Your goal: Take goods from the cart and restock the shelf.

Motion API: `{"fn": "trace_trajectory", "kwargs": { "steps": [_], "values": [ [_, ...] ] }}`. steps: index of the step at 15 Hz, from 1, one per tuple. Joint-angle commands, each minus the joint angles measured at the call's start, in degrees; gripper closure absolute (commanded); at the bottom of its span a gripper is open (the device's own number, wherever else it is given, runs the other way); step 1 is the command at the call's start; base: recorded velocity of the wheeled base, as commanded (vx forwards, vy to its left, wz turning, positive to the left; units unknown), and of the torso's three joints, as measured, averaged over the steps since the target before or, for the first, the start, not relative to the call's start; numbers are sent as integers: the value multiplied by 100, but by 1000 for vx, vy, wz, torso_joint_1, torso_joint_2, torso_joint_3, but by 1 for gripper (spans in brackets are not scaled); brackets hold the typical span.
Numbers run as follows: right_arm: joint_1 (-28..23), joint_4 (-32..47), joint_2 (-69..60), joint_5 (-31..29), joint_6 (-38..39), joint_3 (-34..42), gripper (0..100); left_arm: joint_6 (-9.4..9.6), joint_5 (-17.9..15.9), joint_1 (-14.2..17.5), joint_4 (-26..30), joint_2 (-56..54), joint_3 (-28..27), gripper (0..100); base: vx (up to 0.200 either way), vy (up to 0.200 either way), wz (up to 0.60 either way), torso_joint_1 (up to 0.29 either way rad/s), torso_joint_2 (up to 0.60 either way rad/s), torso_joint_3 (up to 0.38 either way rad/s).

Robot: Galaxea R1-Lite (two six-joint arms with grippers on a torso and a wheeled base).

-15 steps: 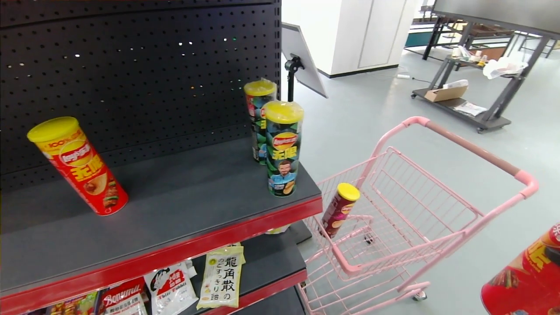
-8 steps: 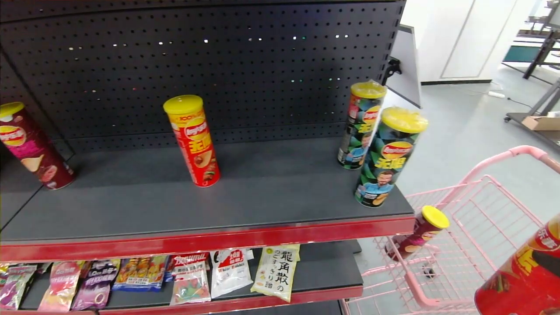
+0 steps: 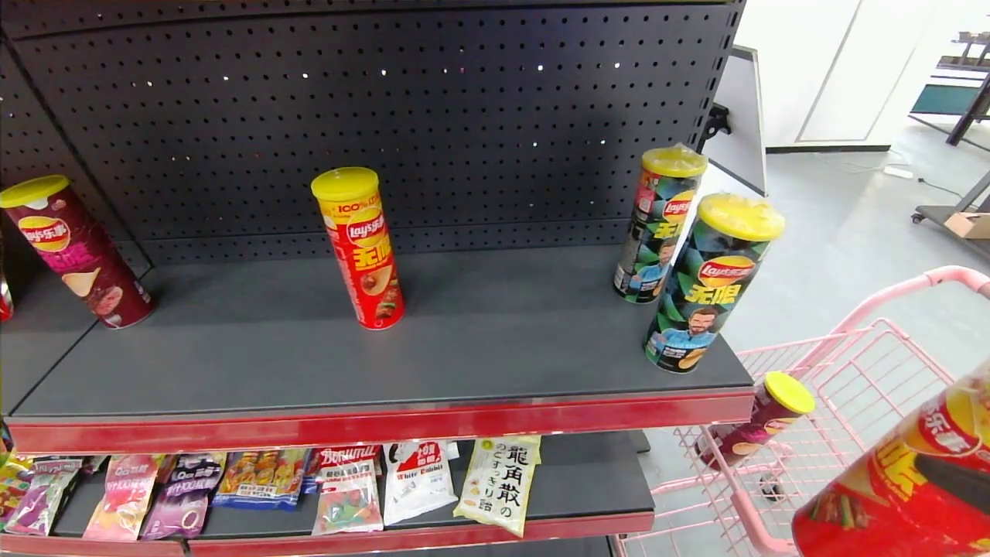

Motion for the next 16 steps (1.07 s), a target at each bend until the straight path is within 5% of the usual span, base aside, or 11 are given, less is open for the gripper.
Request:
{"fn": "trace_trajectory", "kwargs": {
  "steps": [1, 3, 16],
  "values": [
    [324, -89, 167, 352, 14, 37, 100, 1, 4, -1, 1, 2, 7, 0, 0, 0, 0, 0, 0, 0],
    [404, -98, 105, 1056, -38, 133, 100, 10, -4, -1, 1, 2, -2, 0, 0, 100, 0, -1, -1, -1],
    [632, -107, -114, 1196, -38, 379, 100, 10, -4, -1, 1, 2, -2, 0, 0, 200, 0, 2, 1, 2]
  ]
}}
